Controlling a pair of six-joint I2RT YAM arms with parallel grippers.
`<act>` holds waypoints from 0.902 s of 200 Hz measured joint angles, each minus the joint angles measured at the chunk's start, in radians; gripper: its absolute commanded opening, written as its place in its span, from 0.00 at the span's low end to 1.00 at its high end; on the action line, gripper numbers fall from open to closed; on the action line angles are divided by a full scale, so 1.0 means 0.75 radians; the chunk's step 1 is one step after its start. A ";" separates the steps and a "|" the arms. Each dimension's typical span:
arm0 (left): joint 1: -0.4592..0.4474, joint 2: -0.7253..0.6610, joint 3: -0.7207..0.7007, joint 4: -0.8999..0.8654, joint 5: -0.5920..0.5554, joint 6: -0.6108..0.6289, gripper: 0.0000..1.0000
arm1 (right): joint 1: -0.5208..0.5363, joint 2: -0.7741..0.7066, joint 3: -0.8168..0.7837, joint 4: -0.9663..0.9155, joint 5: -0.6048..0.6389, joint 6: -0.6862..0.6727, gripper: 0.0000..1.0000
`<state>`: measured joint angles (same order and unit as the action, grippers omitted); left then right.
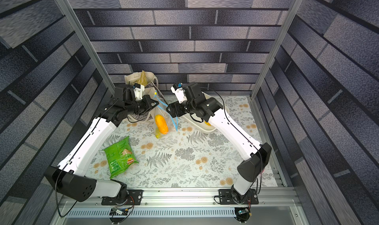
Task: Place the mango in a zip-top bag and seal the zipper
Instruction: Adjust the zipper food storage bag at the center of the board.
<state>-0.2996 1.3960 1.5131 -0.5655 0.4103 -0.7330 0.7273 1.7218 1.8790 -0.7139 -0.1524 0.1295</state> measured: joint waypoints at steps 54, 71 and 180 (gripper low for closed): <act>0.000 0.003 0.000 -0.001 -0.012 0.001 0.00 | -0.021 0.160 0.058 -0.015 -0.075 0.007 0.31; 0.000 0.003 0.000 -0.001 -0.020 0.001 0.00 | -0.023 0.160 0.058 0.013 -0.108 0.031 0.12; -0.108 -0.216 0.050 -0.043 -0.175 0.027 0.00 | 0.002 -0.084 0.320 -0.199 -0.020 -0.050 0.00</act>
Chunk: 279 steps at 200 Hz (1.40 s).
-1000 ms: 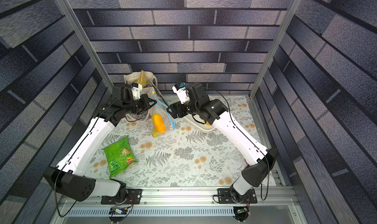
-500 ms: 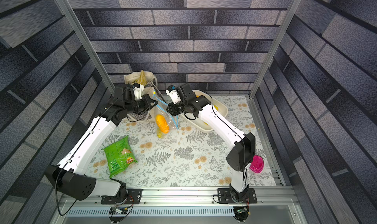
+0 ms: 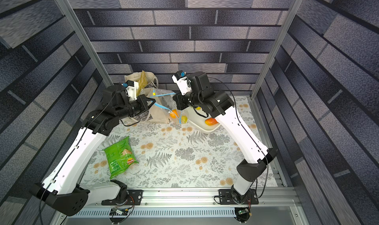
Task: Place the mango in a zip-top bag and seal the zipper
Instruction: Adjust the zipper food storage bag at the center of the board, then pick up the mango from the basket.
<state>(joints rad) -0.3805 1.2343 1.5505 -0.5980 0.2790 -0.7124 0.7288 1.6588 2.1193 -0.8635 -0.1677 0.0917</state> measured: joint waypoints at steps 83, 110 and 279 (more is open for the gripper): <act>-0.011 0.113 -0.001 -0.033 -0.075 0.009 0.00 | -0.043 0.039 -0.207 0.071 -0.052 0.020 0.22; 0.001 0.214 -0.003 -0.031 -0.075 0.009 0.00 | -0.085 0.105 -0.293 0.092 -0.063 0.032 0.49; 0.077 0.368 -0.109 0.060 0.012 0.009 0.00 | -0.388 0.817 0.336 0.070 0.103 -0.156 0.89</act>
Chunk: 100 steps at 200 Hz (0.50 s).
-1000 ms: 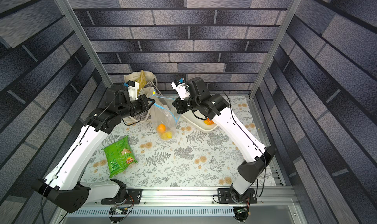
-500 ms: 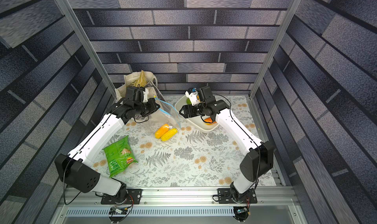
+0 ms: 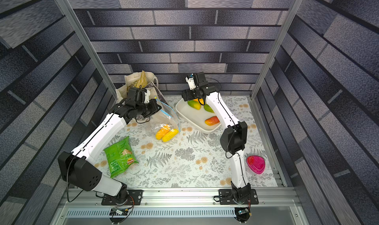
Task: Place the mango in a zip-top bag and seal the zipper
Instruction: Pick up the mango from the basket.
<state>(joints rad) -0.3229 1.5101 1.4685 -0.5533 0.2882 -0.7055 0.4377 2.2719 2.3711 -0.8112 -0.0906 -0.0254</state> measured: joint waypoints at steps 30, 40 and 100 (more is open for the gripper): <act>0.014 0.000 -0.007 -0.002 -0.001 0.001 0.00 | -0.012 0.359 0.304 -0.162 0.077 -0.083 0.92; 0.014 0.000 -0.007 -0.002 -0.001 0.001 0.00 | -0.018 0.433 0.361 -0.196 0.098 -0.106 0.92; 0.014 -0.003 -0.007 -0.017 -0.001 0.010 0.00 | -0.044 0.537 0.427 -0.225 0.237 -0.160 0.91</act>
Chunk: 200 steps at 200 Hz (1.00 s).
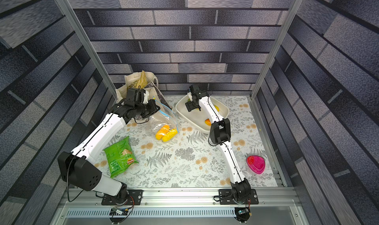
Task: Place the mango in a zip-top bag and seal the zipper
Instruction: Pick up the mango from the basket.
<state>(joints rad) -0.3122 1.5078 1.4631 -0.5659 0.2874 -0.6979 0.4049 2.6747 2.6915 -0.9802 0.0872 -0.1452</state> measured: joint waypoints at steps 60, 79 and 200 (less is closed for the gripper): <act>-0.001 0.000 0.000 -0.005 -0.001 0.004 0.00 | -0.003 0.094 0.066 0.046 0.099 -0.122 0.88; -0.001 0.000 0.000 -0.005 -0.001 0.004 0.00 | -0.003 0.129 0.066 0.046 0.114 -0.155 0.83; -0.001 -0.008 0.000 -0.026 -0.012 0.015 0.00 | -0.003 0.028 -0.113 0.088 0.101 -0.089 0.37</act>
<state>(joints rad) -0.3126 1.5017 1.4631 -0.5858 0.2787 -0.6865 0.4026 2.6957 2.6064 -0.9142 0.1627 -0.2115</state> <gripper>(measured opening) 0.049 0.529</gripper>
